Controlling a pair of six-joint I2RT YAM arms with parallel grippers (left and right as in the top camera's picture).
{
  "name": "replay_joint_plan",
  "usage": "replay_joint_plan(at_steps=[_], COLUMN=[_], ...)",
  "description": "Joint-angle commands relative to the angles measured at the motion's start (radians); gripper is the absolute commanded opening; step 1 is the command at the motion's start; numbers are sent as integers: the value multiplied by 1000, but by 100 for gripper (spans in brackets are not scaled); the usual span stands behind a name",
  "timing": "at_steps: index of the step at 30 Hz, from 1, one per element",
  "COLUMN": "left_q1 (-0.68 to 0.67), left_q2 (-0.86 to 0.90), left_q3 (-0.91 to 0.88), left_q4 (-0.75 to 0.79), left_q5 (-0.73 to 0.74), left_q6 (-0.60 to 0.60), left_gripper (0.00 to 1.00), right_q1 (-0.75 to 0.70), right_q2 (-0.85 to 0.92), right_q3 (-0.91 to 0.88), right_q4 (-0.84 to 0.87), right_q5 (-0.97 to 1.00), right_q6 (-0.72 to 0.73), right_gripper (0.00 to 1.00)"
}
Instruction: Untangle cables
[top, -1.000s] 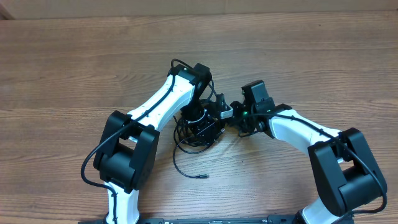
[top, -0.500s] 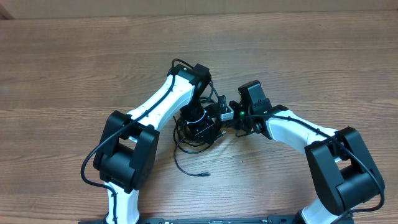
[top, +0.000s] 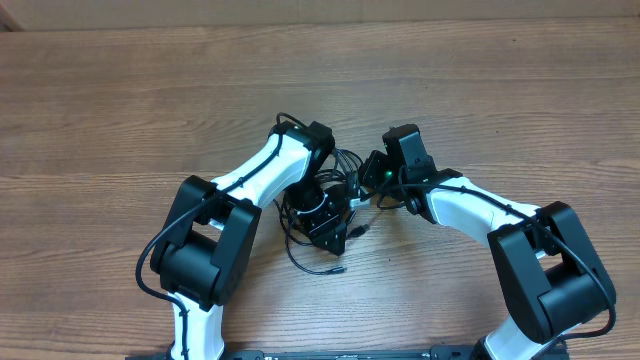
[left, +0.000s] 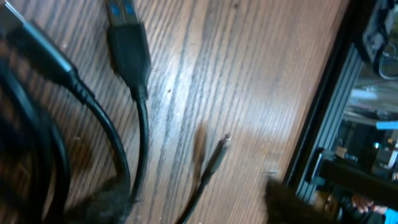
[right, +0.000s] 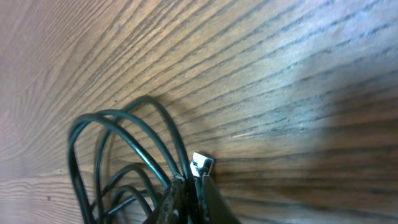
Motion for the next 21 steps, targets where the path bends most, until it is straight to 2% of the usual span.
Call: replay_joint_plan(at_steps=[1, 4, 5, 9, 10, 12, 14, 21], left_q1=[0, 0, 0, 0, 0, 0, 0, 0], left_q2=[-5, -5, -5, -5, -5, -5, -5, -5], left_q3=[-19, 5, 36, 190, 222, 289, 323, 297], left_q4=[12, 2, -29, -144, -156, -169, -164, -87], left_q5=[-27, -77, -78, -76, -77, -79, -79, -174], left_q6=[-5, -64, -74, -81, -93, -121, -134, -283], left_gripper=[100, 100, 98, 100, 100, 100, 99, 100], right_q1=[0, 0, 0, -5, -11, -43, -90, -248], right_q2=[-2, -2, -2, -2, -2, -2, -2, -2], right_q3=[2, 2, 2, 2, 2, 2, 2, 2], right_q4=[10, 10, 10, 4, -2, -22, -53, -193], right_q5=[47, 47, 47, 33, 18, -40, -106, -188], right_q6=[-3, -3, -3, -3, -3, -3, -3, -3], right_gripper=[15, 26, 35, 51, 53, 64, 71, 77])
